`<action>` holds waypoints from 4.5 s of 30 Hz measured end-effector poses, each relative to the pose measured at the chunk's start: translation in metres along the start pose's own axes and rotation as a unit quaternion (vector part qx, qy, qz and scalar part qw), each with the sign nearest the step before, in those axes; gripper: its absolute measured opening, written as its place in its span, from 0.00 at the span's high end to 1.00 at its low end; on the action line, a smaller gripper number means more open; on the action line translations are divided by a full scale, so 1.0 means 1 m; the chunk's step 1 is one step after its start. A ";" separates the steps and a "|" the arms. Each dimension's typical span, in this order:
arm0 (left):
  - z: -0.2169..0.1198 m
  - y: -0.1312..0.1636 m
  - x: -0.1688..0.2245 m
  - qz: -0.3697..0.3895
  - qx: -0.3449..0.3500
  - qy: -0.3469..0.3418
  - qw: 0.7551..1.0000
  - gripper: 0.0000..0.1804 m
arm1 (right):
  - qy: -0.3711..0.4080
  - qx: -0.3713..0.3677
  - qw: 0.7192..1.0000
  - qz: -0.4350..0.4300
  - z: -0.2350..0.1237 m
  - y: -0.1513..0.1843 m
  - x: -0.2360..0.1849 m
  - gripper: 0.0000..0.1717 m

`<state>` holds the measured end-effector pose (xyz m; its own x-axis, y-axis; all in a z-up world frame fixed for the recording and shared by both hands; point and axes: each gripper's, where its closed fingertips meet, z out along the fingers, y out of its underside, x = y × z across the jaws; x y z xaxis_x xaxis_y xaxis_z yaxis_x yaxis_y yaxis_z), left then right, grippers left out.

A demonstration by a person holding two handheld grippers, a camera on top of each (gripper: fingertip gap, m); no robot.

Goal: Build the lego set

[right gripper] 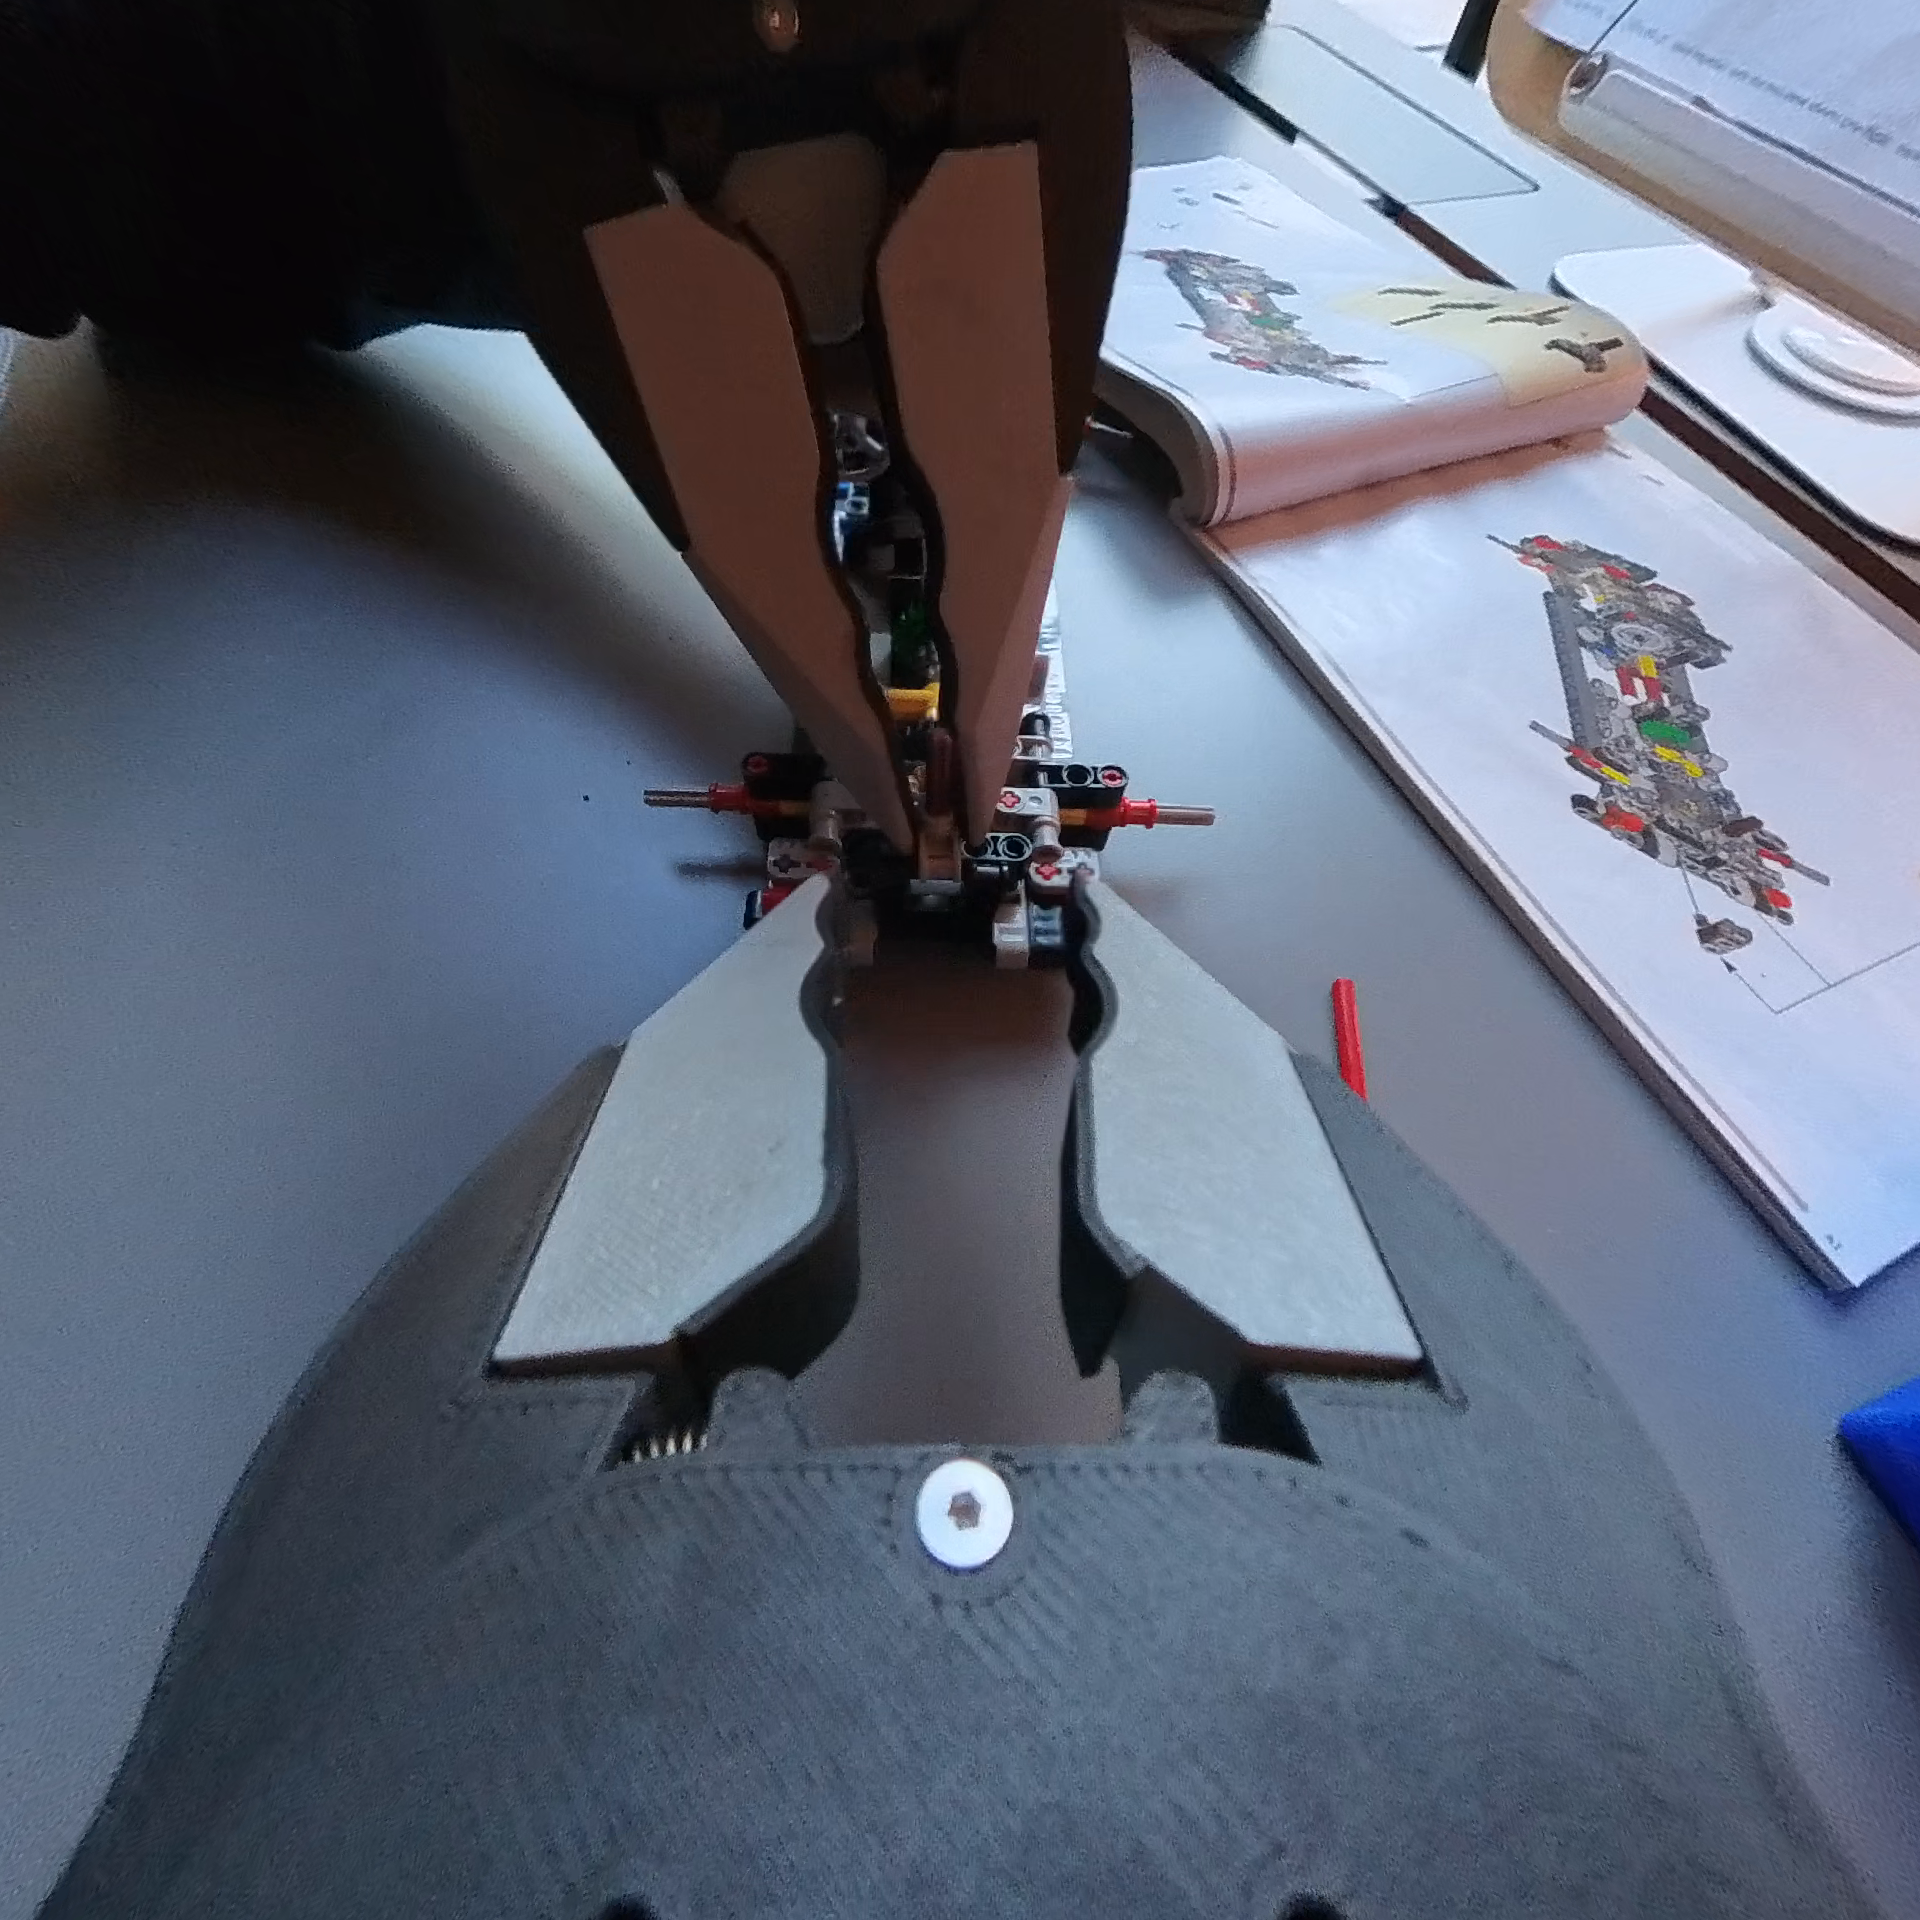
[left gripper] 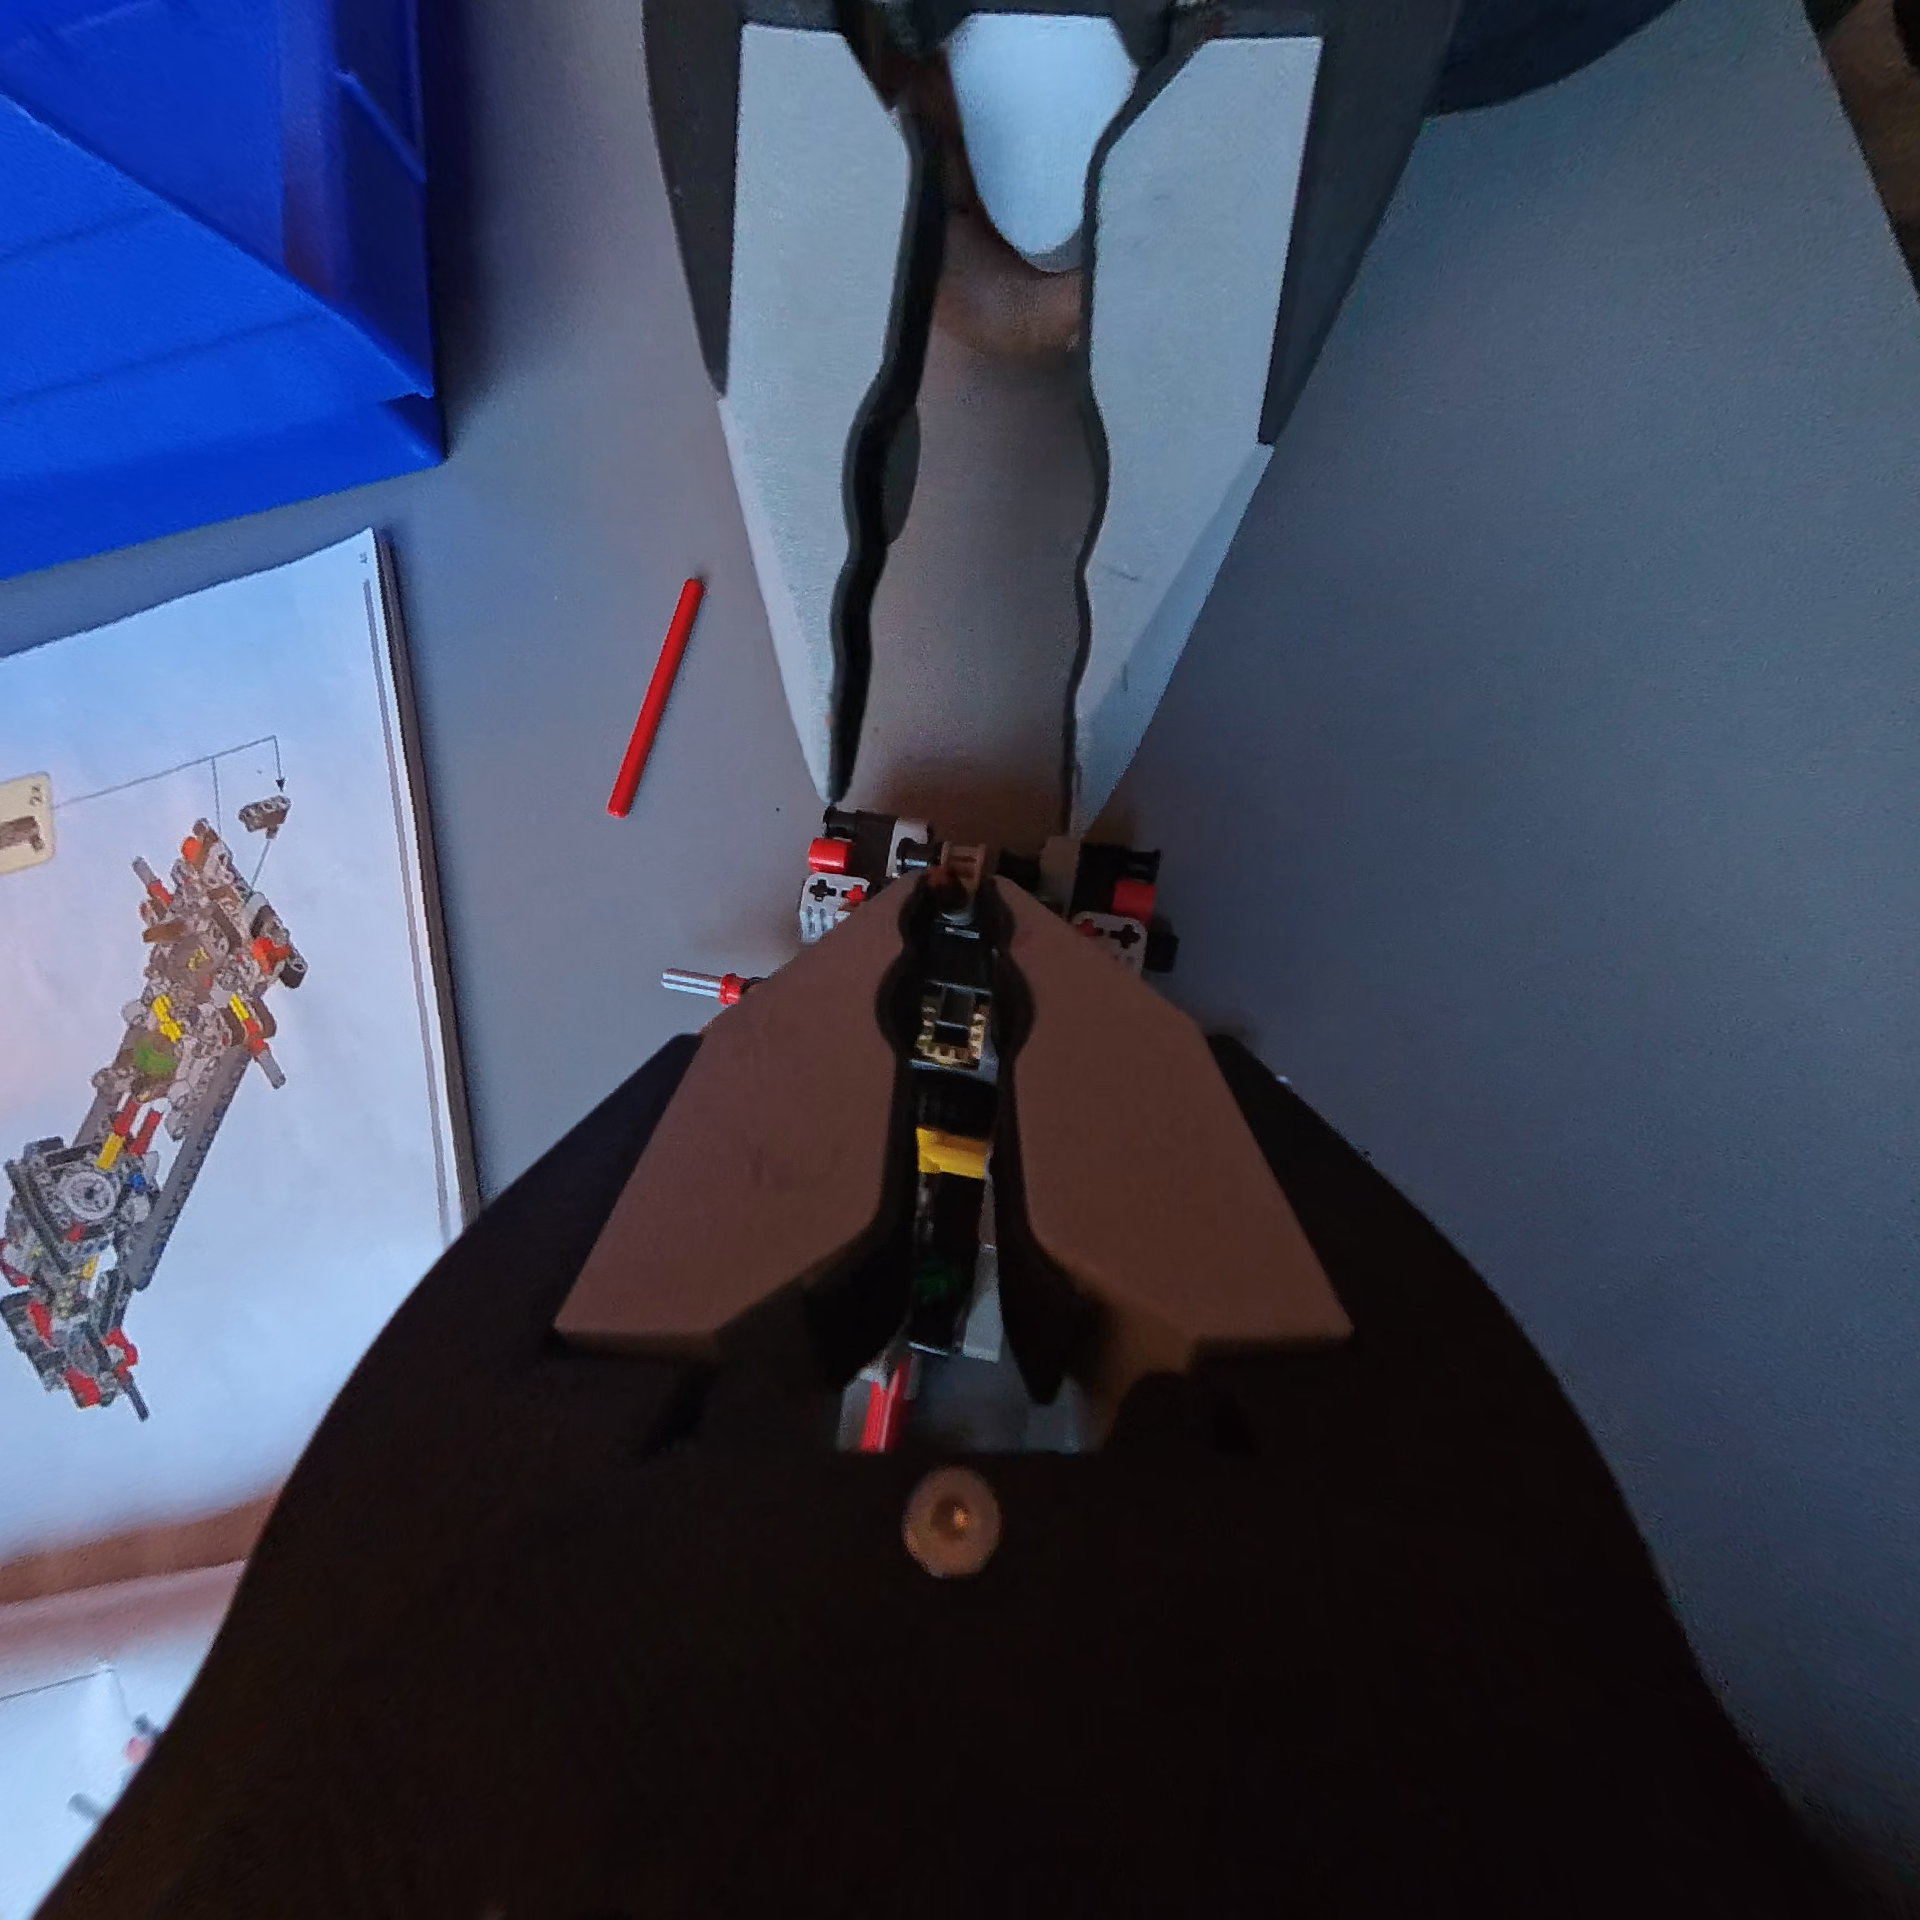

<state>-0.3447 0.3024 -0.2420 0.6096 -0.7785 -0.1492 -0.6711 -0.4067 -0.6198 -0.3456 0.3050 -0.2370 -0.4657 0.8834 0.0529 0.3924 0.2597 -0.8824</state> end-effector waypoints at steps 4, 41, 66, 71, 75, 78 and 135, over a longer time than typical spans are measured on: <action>-0.001 0.000 0.002 0.008 0.003 0.009 1.000 0.97 | -0.018 -0.023 1.000 -0.005 0.003 0.006 -0.005 0.98; 0.000 0.004 0.008 -0.004 -0.025 0.076 0.997 0.96 | -0.024 -0.024 0.999 0.009 0.016 -0.002 -0.010 0.85; 0.001 0.010 0.012 0.008 -0.023 0.064 0.998 0.97 | -0.055 -0.158 0.986 -0.006 0.020 0.000 -0.015 0.87; -0.007 0.012 0.012 0.010 -0.023 0.059 0.998 0.95 | -0.059 -0.057 0.995 0.056 0.005 -0.004 -0.005 0.75; -0.016 0.011 0.007 0.002 -0.024 0.056 0.998 0.91 | -0.049 -0.050 0.997 0.037 0.000 0.004 -0.008 0.72; -0.016 0.005 0.012 0.004 -0.013 0.068 0.998 0.91 | -0.032 -0.052 0.998 0.004 0.005 0.002 -0.010 0.76; -0.103 0.013 0.015 -0.037 0.066 -0.039 0.996 0.68 | 0.011 0.161 0.985 0.063 -0.049 -0.039 0.035 0.83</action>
<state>-0.3883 0.2364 -0.1731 0.6901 -0.7068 -0.1557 -0.5648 -0.3914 -0.7265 -0.3381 0.3446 -0.1777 -0.4107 0.9099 -0.0592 0.1718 0.0135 -0.9850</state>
